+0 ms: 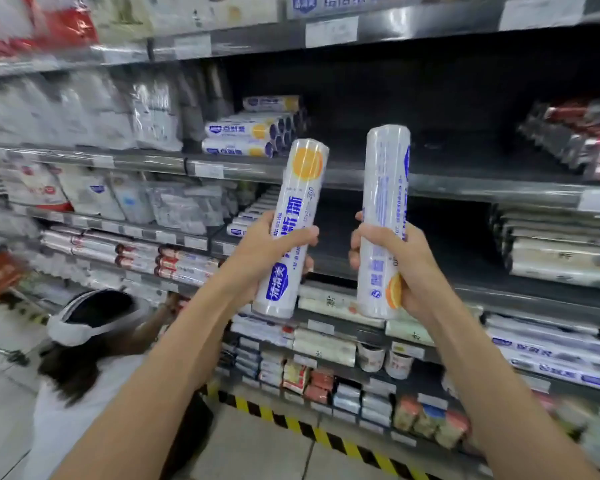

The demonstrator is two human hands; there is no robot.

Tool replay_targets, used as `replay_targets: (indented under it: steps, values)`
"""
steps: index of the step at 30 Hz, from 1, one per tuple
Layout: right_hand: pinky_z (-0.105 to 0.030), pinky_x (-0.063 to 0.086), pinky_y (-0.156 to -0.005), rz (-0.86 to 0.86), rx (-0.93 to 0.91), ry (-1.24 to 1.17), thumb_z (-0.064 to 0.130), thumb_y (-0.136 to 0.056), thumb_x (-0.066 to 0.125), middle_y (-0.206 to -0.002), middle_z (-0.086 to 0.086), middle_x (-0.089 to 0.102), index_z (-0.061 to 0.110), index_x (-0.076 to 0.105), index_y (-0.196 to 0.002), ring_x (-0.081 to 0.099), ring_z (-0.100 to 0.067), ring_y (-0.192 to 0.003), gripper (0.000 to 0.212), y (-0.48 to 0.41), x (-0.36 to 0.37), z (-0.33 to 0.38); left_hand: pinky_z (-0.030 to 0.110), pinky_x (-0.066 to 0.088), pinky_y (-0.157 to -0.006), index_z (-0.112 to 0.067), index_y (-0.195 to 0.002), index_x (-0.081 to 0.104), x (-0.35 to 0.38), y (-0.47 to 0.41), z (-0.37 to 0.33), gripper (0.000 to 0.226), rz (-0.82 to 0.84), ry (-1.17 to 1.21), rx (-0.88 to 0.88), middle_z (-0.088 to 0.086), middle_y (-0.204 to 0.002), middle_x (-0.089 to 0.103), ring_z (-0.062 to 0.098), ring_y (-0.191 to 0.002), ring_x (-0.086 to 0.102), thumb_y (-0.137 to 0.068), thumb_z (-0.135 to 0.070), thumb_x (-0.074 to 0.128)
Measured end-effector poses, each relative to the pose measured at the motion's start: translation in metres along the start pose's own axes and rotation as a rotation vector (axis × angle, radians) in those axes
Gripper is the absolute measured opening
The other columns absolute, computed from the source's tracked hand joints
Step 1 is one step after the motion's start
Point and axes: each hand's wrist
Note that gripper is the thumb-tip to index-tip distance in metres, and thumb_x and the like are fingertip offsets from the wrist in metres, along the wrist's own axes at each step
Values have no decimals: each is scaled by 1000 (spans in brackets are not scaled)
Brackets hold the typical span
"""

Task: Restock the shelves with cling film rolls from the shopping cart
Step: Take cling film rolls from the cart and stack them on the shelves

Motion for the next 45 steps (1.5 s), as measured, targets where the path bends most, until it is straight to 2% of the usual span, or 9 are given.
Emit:
replay_targets:
  steps: [4,8,12,18,21,25,33,38,45]
  values:
    - [-28,51,-55,10,21,15,19,-75,67,-72,-6,63,9,58,-101,59,-19,-59,30,-47,38,-21,22,52,-52,-11,-116,47,-67,-37,5,44,-66,-104,0,5,-90,70,13,-60,68,-81,-22,71]
    - [-27,50,-54,-14,29,35,14,-83,66,-71,-6,63,7,58,-103,59,-20,-57,22,-107,58,-41,24,55,-66,-15,-109,57,-120,-95,9,41,-93,-356,115,2,-95,70,11,-75,70,-77,-34,74]
    - [-27,50,-52,-37,19,5,13,-83,66,-71,-7,61,8,57,-98,58,-19,-55,19,-178,78,-55,26,51,-68,-17,-103,65,-169,-159,3,28,-75,-547,258,2,-87,70,11,-70,64,-80,-32,71]
    - [-26,51,-55,-59,2,-3,14,-86,63,-68,-5,61,8,57,-97,57,-16,-55,14,-266,104,-65,16,44,-62,-16,-106,53,-229,-259,-15,31,-38,-749,420,-2,-87,60,6,-66,55,-85,-33,67]
    - [-26,50,-55,-85,6,2,15,-85,64,-69,-6,61,9,58,-98,57,-16,-55,15,-296,108,-67,18,45,-64,-21,-117,42,-252,-309,-24,46,-58,-852,482,-12,-89,60,8,-74,60,-82,-34,69]
    - [-27,51,-55,-167,-7,34,16,-83,65,-69,-6,62,9,58,-101,58,-17,-56,20,-331,109,-69,38,48,-76,-17,-129,45,-277,-384,-37,52,-63,-1076,595,1,-99,63,22,-85,59,-85,-37,66]
    - [-26,50,-53,-341,-43,46,22,-72,69,-69,-6,63,8,59,-103,59,-16,-57,35,-374,116,-79,42,42,-99,-19,-139,44,-291,-518,-44,62,35,-1181,572,10,-132,55,32,-119,51,-83,-32,69]
    - [-25,51,-54,-404,-61,69,21,-75,68,-71,-6,62,9,60,-102,59,-16,-58,32,-393,121,-85,36,44,-97,-14,-139,43,-289,-583,-43,62,187,-1170,507,13,-131,54,31,-116,53,-83,-19,69]
    - [-24,49,-53,-444,-94,91,23,-70,67,-71,-6,61,9,60,-100,57,-17,-57,34,-410,118,-88,29,40,-90,-12,-131,53,-271,-624,-39,50,270,-1141,621,14,-126,45,30,-110,51,-84,-14,69]
Point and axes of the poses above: each hand's wrist, its own y-axis away from the middle knuckle, its own x-axis out of the palm, z = x × y
